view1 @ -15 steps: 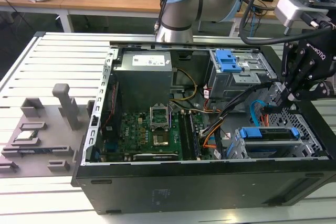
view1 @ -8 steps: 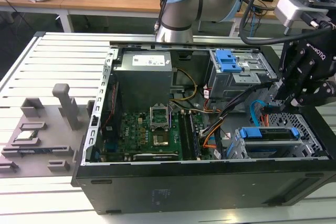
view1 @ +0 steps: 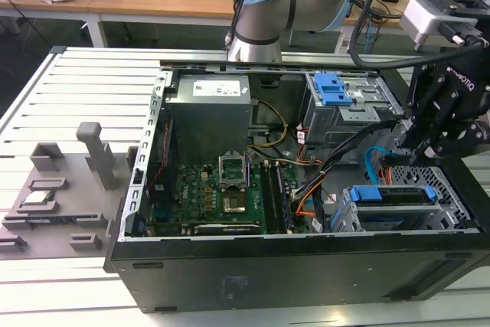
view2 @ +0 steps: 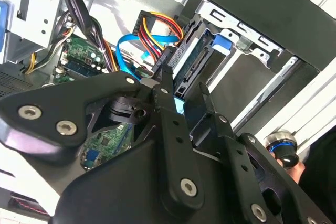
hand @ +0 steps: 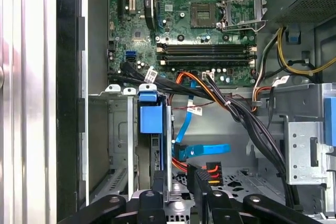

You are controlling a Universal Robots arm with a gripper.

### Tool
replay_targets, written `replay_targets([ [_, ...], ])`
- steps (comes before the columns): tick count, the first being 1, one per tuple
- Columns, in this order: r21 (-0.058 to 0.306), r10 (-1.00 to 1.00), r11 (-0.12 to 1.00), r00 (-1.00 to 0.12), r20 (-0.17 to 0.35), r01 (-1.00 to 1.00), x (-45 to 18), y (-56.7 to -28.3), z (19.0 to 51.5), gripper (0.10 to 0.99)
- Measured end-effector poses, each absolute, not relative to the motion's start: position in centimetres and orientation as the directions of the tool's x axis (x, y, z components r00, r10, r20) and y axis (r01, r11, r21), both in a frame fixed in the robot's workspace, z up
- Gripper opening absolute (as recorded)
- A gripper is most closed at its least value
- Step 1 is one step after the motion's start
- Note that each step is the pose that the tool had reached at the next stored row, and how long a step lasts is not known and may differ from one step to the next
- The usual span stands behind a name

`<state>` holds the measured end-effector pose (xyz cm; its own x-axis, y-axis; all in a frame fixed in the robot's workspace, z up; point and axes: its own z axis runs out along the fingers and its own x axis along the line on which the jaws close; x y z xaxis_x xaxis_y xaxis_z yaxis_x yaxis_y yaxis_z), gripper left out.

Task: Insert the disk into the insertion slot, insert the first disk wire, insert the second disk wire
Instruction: 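Insert the first disk wire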

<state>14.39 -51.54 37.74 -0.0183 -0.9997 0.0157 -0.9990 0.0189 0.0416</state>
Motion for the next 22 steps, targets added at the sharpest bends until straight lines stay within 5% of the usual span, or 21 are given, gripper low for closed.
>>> replay_targets([
  [22,0.041,-0.999,0.020,-0.018,0.032,-0.999,14.6,-50.1,35.3,0.361],
])
